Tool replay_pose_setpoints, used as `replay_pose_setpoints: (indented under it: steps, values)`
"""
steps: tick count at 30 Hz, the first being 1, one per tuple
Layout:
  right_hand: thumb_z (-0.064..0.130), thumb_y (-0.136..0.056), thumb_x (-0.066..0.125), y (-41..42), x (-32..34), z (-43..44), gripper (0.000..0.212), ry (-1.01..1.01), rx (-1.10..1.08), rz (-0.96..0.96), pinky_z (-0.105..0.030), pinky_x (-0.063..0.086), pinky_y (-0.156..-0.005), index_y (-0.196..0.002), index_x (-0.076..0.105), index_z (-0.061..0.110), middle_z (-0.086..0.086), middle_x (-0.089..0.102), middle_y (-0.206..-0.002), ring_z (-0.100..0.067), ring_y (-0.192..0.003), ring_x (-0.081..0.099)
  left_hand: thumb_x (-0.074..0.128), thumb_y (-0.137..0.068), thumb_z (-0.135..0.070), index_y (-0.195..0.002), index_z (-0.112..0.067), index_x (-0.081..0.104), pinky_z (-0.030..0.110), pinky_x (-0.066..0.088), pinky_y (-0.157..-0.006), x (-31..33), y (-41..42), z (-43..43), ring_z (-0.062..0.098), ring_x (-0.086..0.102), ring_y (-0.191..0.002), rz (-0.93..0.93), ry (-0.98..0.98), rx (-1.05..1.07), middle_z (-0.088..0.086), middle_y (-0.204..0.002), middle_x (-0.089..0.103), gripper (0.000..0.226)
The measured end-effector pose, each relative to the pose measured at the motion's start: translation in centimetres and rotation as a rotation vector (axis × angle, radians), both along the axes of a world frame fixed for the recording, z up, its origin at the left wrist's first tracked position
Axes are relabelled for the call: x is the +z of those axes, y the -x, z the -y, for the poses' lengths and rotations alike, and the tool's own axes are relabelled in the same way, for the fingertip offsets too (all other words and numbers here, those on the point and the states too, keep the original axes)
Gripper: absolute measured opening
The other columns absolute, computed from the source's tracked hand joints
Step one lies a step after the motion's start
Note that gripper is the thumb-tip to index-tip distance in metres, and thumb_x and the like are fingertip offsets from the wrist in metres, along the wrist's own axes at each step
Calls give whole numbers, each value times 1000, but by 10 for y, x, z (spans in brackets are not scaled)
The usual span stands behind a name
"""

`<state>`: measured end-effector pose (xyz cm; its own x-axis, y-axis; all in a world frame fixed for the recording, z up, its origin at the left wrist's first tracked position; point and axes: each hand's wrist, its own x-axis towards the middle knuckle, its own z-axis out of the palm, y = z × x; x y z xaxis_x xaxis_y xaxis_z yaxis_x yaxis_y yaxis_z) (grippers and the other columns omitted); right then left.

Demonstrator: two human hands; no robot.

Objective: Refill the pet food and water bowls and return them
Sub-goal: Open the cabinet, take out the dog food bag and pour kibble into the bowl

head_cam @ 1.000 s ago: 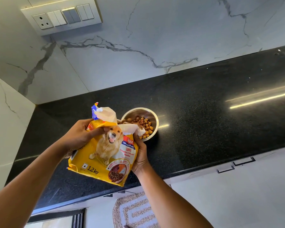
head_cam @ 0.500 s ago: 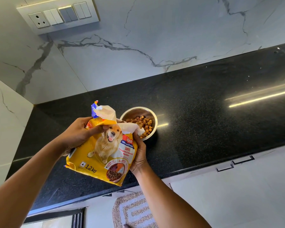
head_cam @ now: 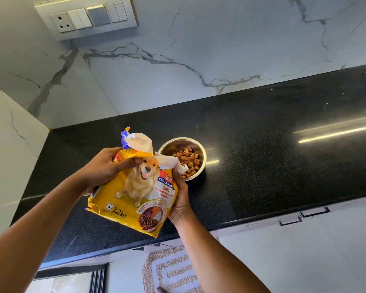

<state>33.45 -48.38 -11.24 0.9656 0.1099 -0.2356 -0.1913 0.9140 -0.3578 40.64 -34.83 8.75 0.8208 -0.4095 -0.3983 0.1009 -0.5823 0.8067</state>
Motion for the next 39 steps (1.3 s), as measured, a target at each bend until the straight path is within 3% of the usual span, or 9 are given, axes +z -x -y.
replay_pose_setpoints:
  steps: [4,8,13,15,20,24,28,39]
  values:
    - [61,-83,77,-2,-2,-3,80,-8,11,5,-67,24,-121,-144,58,13,-19,57,-141,-39,-126,56,77,-21,-87,-105,-33,68,32,60,-66,-2,-2,-4,17,78,-83,0,-4,-6,-9,-91,79,100]
    - [62,-81,76,0,-1,-5,73,-34,-3,29,-56,45,-108,-138,66,16,-17,65,-134,-36,-121,62,79,-32,-83,-109,-32,68,34,61,-68,-4,-3,-6,18,78,-84,2,1,-14,-6,-93,79,94]
    - [63,-81,77,0,-2,-9,82,-23,-17,-3,-59,42,-111,-144,58,14,-18,62,-139,-38,-125,60,80,-26,-83,-112,-32,66,39,61,-74,-2,-5,-9,19,77,-88,-8,-11,-32,-6,-97,78,101]
    - [63,-81,76,-1,-3,-10,80,-28,-3,14,-58,43,-111,-143,60,14,-18,63,-139,-38,-125,60,81,-32,-81,-112,-32,66,42,62,-77,-2,-6,-9,20,77,-88,-8,-11,-37,-4,-97,78,94]
    - [62,-85,73,-2,-9,-11,71,-46,13,18,-57,46,-110,-139,65,17,-15,65,-138,-35,-126,62,79,-24,-84,-112,-33,66,35,61,-71,0,-6,-8,17,77,-87,-8,-21,-58,-8,-96,78,102]
    - [62,-80,79,-2,-6,-12,73,-26,25,24,-64,30,-119,-136,67,17,-15,63,-138,-36,-127,58,77,-26,-86,-112,-34,66,34,60,-70,-1,-8,-9,16,77,-87,5,-25,-61,-10,-95,78,101]
    - [63,-80,78,-3,-5,-11,68,-58,41,32,-53,55,-103,-131,72,18,-12,71,-131,-32,-120,68,78,-27,-85,-112,-33,67,33,61,-69,0,-8,-11,17,77,-87,8,-22,-51,-9,-96,78,100]
    - [66,-83,74,-4,-7,-12,83,-18,31,18,-59,45,-110,-145,58,13,-17,62,-141,-38,-126,60,80,-27,-83,-112,-32,67,36,61,-70,1,-7,-11,21,78,-87,6,2,-41,-5,-97,78,100]
